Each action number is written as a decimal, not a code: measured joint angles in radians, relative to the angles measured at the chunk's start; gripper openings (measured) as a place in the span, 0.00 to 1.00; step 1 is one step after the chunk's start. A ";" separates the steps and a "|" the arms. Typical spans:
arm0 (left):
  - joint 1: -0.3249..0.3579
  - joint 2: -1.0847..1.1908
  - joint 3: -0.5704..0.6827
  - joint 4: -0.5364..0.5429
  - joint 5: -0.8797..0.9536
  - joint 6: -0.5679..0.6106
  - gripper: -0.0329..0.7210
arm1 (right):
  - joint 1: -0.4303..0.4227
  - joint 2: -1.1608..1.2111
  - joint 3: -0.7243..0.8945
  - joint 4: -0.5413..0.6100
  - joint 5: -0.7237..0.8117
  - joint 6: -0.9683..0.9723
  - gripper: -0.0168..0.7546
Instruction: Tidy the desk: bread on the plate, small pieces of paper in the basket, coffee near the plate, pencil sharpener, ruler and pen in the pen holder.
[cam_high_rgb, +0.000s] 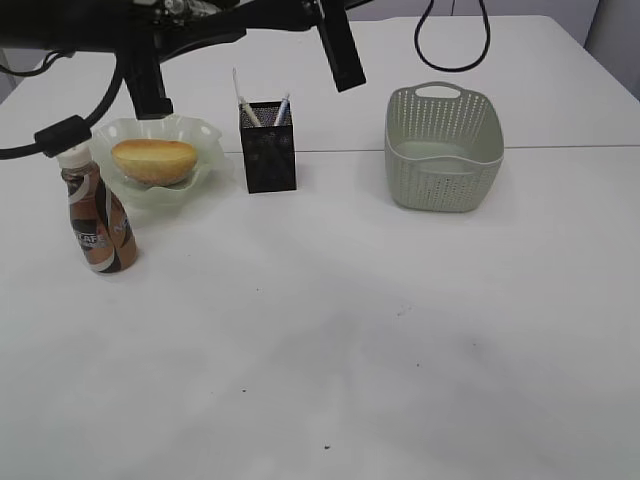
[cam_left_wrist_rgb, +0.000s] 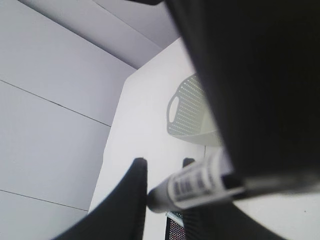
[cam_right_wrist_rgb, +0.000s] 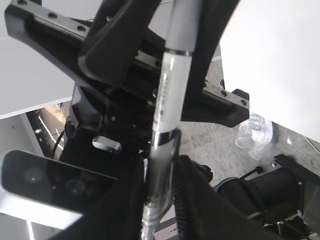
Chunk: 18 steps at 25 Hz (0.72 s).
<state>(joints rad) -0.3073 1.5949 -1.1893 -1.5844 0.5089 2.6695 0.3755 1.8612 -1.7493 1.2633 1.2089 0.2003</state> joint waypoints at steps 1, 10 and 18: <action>0.000 0.000 0.000 0.002 0.000 0.000 0.24 | 0.000 0.000 0.000 0.004 0.000 0.003 0.18; 0.000 0.000 0.003 0.011 -0.010 0.000 0.19 | -0.001 0.000 0.000 0.010 -0.011 0.010 0.18; 0.000 0.003 0.005 0.013 -0.029 0.000 0.19 | -0.003 0.000 0.000 -0.010 -0.016 0.010 0.18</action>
<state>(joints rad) -0.3073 1.5983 -1.1846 -1.5714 0.4801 2.6695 0.3722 1.8612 -1.7493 1.2533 1.1927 0.2103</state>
